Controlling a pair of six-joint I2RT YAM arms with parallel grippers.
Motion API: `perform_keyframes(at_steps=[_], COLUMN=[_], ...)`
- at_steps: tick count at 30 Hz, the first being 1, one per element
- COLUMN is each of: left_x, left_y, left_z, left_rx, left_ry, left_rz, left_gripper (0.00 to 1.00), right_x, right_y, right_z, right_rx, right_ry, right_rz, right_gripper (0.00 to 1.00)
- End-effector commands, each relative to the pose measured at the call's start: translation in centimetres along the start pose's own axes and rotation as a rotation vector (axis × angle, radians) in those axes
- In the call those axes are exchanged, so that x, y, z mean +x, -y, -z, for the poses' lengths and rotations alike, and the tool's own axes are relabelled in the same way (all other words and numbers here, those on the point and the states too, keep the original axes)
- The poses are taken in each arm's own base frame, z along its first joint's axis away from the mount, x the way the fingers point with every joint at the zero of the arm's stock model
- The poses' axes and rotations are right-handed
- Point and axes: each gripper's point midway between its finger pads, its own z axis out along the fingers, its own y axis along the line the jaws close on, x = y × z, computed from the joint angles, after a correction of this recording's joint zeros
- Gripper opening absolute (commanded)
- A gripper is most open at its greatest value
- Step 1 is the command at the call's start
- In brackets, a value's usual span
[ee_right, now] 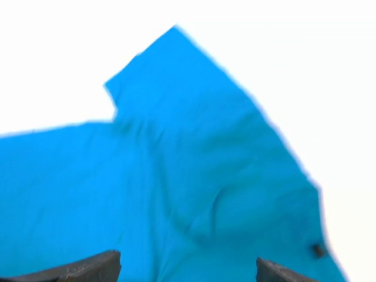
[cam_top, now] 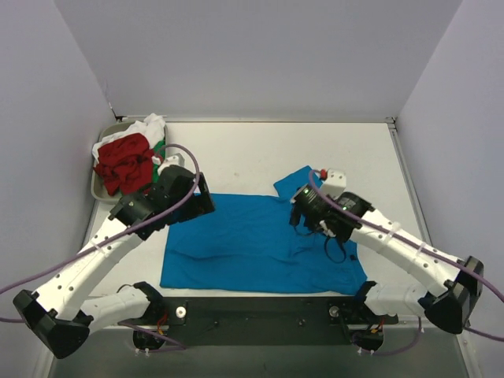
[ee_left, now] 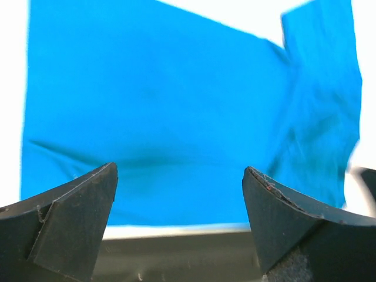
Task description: Fold and stack the t-shirts
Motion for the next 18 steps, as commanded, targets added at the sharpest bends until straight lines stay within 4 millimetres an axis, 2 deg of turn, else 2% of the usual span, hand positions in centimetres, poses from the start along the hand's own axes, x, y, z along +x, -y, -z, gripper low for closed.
perform_keyframes(at_steps=[1, 2, 3, 4, 5, 9, 13, 16, 18], left_x=[-4.4, -4.7, -5.0, -5.6, -5.8, -6.3, -7.6, -8.0, -8.5], left_y=[-4.0, -4.8, -5.6, -6.6, -7.1, -7.8, -8.0, -10.1, -12.1], left_z=[-2.4, -3.5, -4.3, -5.1, -6.6, -10.2, -13.0, -15.1, -15.7], left_rx=[-0.108, -0.131, -0.147, -0.151, -0.161, -0.159, -0.107, -0.124, -0.149], left_ry=[0.044, 0.027, 0.017, 0.001, -0.018, -0.073, -0.086, -0.110, -0.106], left_rz=[0.008, 0.007, 0.027, 0.071, 0.083, 0.097, 0.149, 0.217, 0.263], left_gripper=[0.97, 0.97, 0.97, 0.98, 0.97, 0.98, 0.95, 0.93, 0.93], right_x=[-4.8, -7.0, -7.9, -8.2, -9.5, -12.1, -12.5, -12.2, -11.9], right_y=[4.0, 5.0, 5.4, 5.2, 6.4, 6.4, 5.9, 6.0, 6.0], right_z=[-0.6, -1.6, -2.1, -2.8, -3.8, -5.4, -6.4, -6.6, -6.6], right_rx=[0.034, 0.038, 0.026, -0.002, 0.017, 0.004, -0.003, -0.010, -0.017], right_ry=[-0.004, 0.011, 0.010, -0.024, -0.020, -0.043, -0.064, -0.065, -0.064], right_rz=[0.065, -0.026, -0.042, -0.069, -0.135, -0.166, -0.163, -0.155, -0.146], right_gripper=[1.00, 1.00, 1.00, 1.00, 1.00, 1.00, 1.00, 1.00, 1.00])
